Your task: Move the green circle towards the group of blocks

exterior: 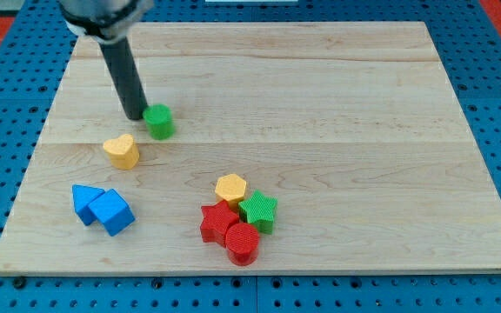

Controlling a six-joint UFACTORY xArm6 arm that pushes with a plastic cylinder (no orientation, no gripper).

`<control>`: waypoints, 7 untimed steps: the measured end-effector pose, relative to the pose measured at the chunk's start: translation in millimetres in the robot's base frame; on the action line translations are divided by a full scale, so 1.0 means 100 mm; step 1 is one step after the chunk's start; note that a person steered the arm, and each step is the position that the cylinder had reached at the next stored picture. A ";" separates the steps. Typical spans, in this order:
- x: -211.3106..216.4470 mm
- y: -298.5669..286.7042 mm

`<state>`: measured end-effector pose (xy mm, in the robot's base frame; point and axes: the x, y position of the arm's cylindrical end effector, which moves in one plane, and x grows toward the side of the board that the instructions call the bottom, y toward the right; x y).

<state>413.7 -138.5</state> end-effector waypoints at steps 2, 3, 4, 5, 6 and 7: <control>0.62 0.75; 0.26 0.90; 0.11 0.83; 0.10 1.23; 0.57 1.74; 0.55 2.05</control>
